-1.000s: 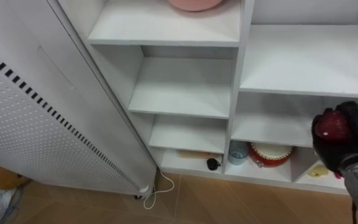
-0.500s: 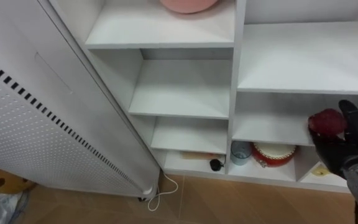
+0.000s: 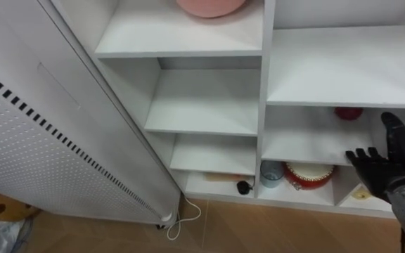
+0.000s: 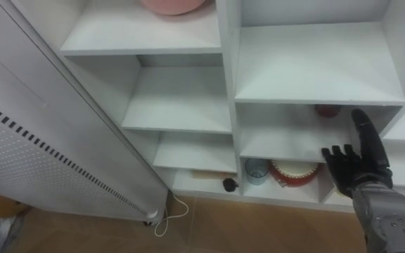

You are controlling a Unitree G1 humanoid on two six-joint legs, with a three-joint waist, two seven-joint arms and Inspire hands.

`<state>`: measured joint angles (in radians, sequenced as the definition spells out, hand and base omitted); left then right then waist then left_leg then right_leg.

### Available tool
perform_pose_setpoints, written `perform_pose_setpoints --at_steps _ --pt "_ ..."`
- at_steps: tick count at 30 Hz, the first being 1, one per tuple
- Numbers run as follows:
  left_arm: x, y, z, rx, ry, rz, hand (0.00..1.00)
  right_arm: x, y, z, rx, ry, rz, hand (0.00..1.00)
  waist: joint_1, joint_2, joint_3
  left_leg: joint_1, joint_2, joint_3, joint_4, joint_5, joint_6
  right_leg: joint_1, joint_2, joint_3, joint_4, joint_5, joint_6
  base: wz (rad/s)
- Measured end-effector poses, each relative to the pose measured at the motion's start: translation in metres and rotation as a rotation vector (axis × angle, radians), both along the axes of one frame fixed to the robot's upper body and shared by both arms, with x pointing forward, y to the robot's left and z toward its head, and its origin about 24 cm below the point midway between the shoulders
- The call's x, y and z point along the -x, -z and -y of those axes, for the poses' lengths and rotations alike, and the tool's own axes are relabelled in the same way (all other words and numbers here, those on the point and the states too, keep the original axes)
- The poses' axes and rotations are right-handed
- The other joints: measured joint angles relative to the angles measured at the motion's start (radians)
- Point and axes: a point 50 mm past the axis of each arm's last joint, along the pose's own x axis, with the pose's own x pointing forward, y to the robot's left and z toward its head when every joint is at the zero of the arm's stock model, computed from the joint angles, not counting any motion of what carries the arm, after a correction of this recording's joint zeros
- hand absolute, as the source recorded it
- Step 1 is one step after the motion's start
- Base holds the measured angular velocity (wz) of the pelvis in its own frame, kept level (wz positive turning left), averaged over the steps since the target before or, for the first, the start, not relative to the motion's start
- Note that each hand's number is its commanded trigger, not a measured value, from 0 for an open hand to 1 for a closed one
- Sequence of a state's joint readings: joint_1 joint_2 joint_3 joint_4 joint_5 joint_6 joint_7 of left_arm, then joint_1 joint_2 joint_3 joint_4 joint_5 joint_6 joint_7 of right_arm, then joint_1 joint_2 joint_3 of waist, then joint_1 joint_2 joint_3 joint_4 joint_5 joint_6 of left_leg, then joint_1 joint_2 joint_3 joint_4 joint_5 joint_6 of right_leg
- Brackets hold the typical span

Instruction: Arrange fruit in the closet

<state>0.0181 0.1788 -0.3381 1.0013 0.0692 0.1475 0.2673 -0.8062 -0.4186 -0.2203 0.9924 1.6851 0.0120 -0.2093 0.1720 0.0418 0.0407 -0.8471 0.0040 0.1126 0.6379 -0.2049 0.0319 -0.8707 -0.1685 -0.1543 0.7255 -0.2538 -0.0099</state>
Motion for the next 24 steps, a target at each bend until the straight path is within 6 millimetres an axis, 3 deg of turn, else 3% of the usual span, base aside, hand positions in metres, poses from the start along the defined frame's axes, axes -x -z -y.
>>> perform_pose_setpoints --at_steps 12,18,24 --pt "0.002 0.000 0.002 0.005 0.005 0.003 0.00 0.003 0.011 0.002 0.010 0.005 -0.043 0.00 0.002 0.001 -0.0002 0.006 0.003 0.000 0.002 0.000 0.000 0.011 0.000 -0.007 -0.002 0.000 0.000 0.01" --pt "0.017 0.003 0.000 0.036 0.002 -0.044 0.00 0.028 0.064 0.007 0.009 0.018 -0.166 0.00 0.004 0.007 0.0001 0.116 0.011 -0.009 -0.049 0.000 -0.002 0.139 0.015 -0.028 -0.073 0.004 0.006 0.03" --pt "0.023 0.005 -0.010 0.061 -0.053 -0.076 0.00 0.083 0.137 0.011 -0.011 0.045 -0.367 0.00 -0.003 0.005 0.0011 0.261 0.011 -0.008 -0.137 0.004 -0.009 0.288 0.027 -0.042 -0.163 0.008 0.013 0.00"
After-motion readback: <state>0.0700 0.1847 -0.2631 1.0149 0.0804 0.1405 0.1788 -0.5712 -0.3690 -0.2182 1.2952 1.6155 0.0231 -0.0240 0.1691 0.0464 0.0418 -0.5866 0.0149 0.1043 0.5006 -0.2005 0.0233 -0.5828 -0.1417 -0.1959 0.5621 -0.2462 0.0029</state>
